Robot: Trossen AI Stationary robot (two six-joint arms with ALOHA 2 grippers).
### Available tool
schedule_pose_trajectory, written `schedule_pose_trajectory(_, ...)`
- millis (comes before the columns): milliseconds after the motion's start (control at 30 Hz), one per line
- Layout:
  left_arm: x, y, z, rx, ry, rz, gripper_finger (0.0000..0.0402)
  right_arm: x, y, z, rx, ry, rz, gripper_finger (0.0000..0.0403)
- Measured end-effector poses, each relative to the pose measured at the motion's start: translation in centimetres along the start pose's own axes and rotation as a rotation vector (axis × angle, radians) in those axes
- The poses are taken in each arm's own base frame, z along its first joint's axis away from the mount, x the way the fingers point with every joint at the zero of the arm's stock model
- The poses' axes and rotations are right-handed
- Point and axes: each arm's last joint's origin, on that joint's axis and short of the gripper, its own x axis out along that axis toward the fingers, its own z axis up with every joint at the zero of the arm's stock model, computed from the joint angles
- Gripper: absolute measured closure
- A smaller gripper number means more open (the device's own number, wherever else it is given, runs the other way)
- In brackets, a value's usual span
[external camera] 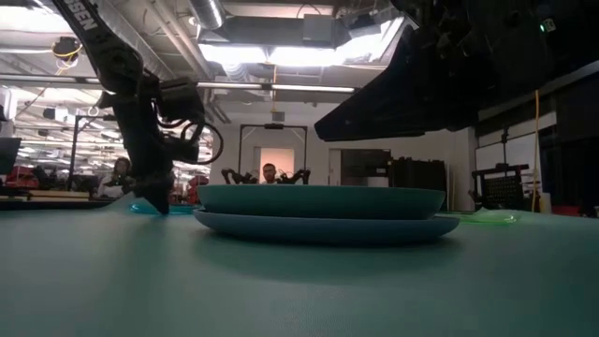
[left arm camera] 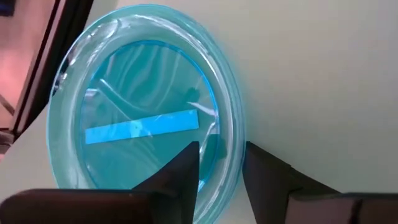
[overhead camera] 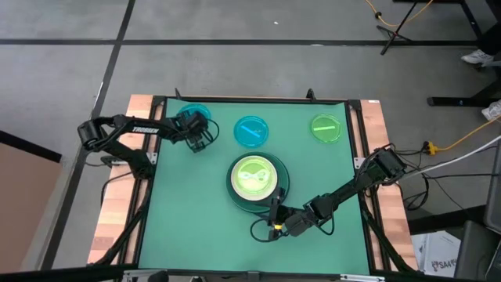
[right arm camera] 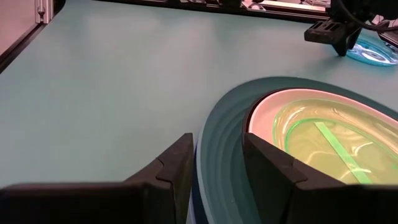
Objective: Stack plastic plates
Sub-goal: Stack the left light blue plate on top of the light green plate
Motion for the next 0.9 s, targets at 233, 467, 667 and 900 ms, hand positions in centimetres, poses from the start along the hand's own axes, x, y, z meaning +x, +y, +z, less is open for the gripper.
schedule_pose_trajectory(233,0.4,0.0,-0.1,0.028,0.009,-0.031,0.0341,0.0,0.0,0.0,0.000,0.000,0.000,0.0268)
schedule_pose_trajectory(467,1.1,-0.4,-0.1,0.058,0.037,-0.041,0.0396,0.0,0.0,0.0,-0.001,0.000,-0.002,0.0268)
schedule_pose_trajectory(667,0.2,-0.9,0.1,0.088,0.003,-0.022,0.0400,0.0,0.0,0.0,-0.001,0.000,-0.002,0.0268)
schedule_pose_trajectory(900,-1.9,-2.0,0.4,0.127,-0.071,-0.050,0.0401,0.0,0.0,0.0,0.000,-0.003,-0.009,0.0268)
